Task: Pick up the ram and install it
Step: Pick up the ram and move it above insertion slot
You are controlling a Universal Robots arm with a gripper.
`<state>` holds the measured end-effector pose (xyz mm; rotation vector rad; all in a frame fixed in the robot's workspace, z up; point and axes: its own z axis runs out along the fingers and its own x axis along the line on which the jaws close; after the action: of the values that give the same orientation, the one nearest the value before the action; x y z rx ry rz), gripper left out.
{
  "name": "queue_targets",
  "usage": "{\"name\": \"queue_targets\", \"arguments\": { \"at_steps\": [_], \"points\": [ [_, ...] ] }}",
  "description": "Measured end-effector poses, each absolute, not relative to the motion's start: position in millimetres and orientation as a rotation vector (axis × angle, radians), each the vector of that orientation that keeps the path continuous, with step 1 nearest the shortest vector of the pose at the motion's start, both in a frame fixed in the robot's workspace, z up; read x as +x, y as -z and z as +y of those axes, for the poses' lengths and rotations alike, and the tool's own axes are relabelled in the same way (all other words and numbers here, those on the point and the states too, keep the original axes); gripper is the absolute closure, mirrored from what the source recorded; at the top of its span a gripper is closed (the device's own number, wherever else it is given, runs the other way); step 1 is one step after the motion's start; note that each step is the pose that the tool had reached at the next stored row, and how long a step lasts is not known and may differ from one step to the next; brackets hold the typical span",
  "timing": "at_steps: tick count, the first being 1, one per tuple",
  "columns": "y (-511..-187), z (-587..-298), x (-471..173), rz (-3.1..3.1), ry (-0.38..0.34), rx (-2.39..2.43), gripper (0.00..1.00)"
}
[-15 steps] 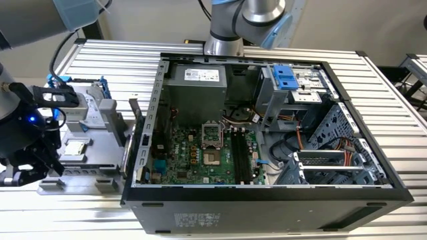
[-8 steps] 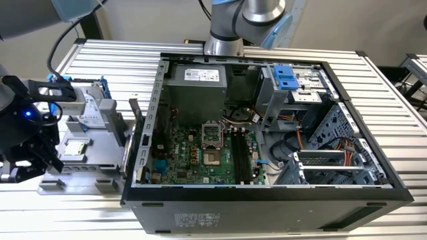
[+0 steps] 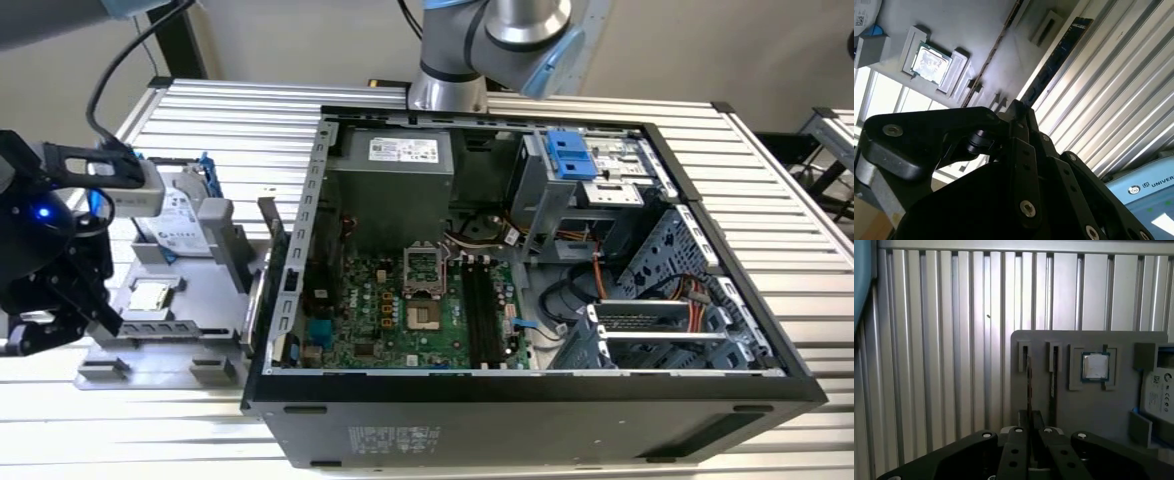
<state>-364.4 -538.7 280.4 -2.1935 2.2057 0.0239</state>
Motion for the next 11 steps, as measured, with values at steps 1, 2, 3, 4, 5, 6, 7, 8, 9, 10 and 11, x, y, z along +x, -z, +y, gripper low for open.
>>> {"name": "queue_targets", "arguments": {
  "at_steps": [1, 2, 3, 4, 5, 6, 7, 8, 9, 10, 11],
  "points": [
    [-281.3, -538.7, -364.4, 2.206, -0.024, -2.193, 1.0],
    [-282.2, -538.7, -364.4, 2.206, -0.024, -2.193, 1.0],
    [-282.9, -538.7, -364.4, 2.206, -0.024, -2.193, 1.0],
    [-283.7, -538.7, -364.4, 2.206, -0.025, -2.193, 1.0],
    [-284.6, -538.7, -364.4, 2.206, -0.025, -2.192, 1.0],
    [-285.5, -538.7, -364.4, 2.206, -0.026, -2.192, 1.0],
    [-286.3, -538.7, -364.4, 2.207, -0.027, -2.192, 1.0],
    [-287.1, -538.7, -364.5, 2.207, -0.028, -2.191, 1.0],
    [-288.1, -538.7, -364.5, 2.209, -0.03, -2.192, 1.0],
    [-288.8, -538.7, -364.6, 2.21, -0.033, -2.192, 1.0],
    [-289.3, -538.6, -364.7, 2.211, -0.036, -2.193, 1.0]
  ]
}}
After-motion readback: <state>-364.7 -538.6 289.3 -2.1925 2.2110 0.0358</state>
